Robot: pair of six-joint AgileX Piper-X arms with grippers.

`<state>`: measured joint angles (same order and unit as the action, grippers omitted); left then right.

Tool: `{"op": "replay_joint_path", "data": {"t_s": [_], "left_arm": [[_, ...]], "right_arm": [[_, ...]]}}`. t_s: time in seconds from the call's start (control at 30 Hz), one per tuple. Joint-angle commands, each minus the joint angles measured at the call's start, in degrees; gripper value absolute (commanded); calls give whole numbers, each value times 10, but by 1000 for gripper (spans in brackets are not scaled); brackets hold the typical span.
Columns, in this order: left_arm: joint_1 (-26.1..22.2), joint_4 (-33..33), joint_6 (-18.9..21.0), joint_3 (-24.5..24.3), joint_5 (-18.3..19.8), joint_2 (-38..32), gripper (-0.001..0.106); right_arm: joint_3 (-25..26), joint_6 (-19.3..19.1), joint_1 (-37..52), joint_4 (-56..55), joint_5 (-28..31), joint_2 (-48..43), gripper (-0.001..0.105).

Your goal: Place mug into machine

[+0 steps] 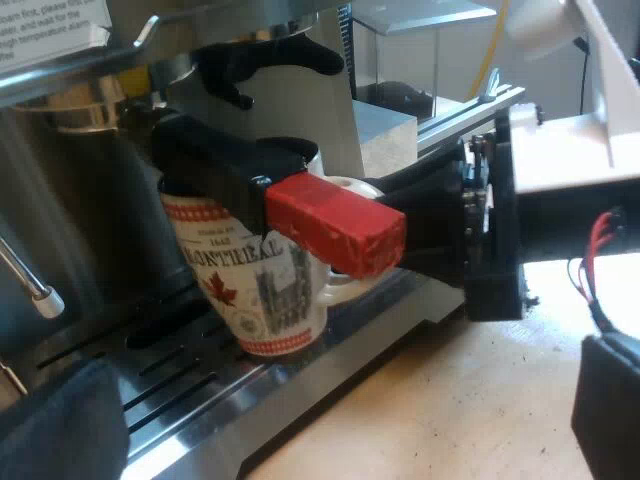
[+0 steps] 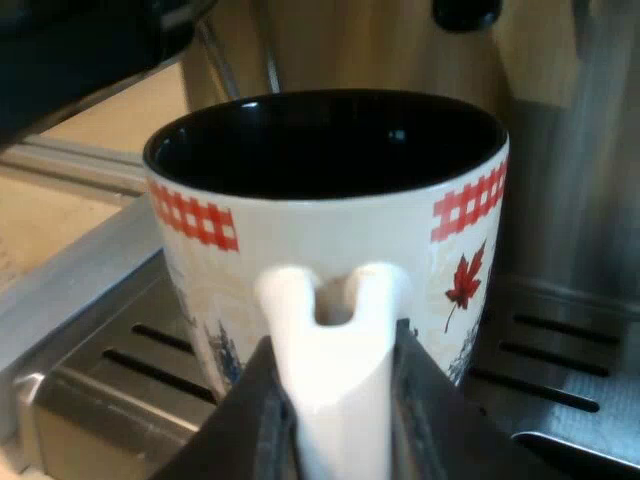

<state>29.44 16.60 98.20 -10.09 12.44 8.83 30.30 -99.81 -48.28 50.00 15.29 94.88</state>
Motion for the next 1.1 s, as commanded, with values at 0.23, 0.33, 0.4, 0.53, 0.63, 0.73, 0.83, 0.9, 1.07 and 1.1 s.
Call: {"op": "replay_joint_path", "data": {"t_s": [0.23, 0.33, 0.4, 0.53, 0.63, 0.73, 0.83, 0.9, 1.07, 1.1], "left_arm": [[2, -8, 5, -2, 2, 1, 92], [2, -8, 5, -2, 2, 1, 92], [2, -8, 5, -2, 2, 1, 92], [2, -8, 5, -2, 2, 1, 92], [2, -8, 5, -2, 2, 1, 92], [2, -11, 5, -2, 2, 1, 92], [2, -14, 5, -2, 2, 1, 92], [2, -14, 5, -2, 2, 1, 92], [2, -15, 5, -2, 2, 1, 92], [2, -15, 5, -2, 2, 1, 92]], "right_arm": [[20, -7, 0, -4, 17, 4, 4], [20, -7, 0, -19, 17, 4, 27], [20, -5, 0, -23, 17, 4, 49], [20, -5, 0, -30, 17, 0, 56], [20, -5, 0, -82, 17, -21, 56], [20, -1, 0, -147, 17, -43, 56], [20, 22, 0, -173, 0, -52, 56], [20, 41, -7, -182, -18, -52, 56], [23, 41, -30, -193, 5, -47, 56], [23, 41, -31, -190, 7, -45, 56]]}}
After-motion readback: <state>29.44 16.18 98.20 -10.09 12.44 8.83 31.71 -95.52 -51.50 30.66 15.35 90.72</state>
